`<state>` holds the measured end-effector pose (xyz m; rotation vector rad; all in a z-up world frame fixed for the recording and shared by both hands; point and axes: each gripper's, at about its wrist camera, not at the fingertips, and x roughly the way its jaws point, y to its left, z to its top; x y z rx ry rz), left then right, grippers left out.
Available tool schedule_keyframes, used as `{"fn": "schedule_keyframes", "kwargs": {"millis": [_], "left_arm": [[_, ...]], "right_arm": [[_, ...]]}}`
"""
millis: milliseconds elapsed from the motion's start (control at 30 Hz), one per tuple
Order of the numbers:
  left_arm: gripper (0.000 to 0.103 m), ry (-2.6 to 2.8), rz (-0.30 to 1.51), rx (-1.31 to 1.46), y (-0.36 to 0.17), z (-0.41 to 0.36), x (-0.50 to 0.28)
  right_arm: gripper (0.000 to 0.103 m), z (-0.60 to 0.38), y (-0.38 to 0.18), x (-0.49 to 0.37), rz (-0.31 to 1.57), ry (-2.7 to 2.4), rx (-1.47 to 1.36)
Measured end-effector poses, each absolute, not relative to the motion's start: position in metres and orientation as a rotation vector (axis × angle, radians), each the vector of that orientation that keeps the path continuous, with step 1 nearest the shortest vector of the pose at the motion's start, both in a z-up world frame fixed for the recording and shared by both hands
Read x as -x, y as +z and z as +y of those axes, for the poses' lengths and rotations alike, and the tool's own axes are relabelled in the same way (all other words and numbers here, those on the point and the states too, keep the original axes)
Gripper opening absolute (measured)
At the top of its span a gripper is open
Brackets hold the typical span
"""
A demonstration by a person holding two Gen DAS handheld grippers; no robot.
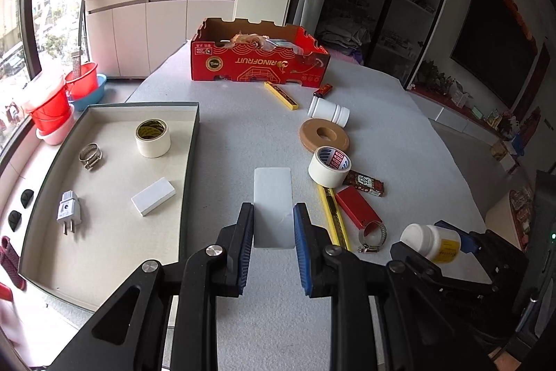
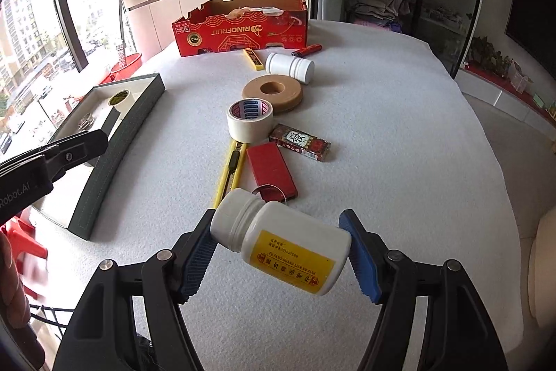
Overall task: Organize rigid objects
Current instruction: 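Carry the white block in left tool while right tool carries the bottle to the tray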
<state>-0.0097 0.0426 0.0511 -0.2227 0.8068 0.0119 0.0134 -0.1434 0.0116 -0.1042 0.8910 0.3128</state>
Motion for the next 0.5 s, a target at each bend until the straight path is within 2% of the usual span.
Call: {"fn": "schedule_keyframes", "kwargs": {"millis": [500], "left_arm": [[0.025,0.259,0.689,0.325,0.079,0.142,0.041]], "right_arm": [[0.071,-0.023,0.063,-0.026,0.786,0.602,0.209]]}}
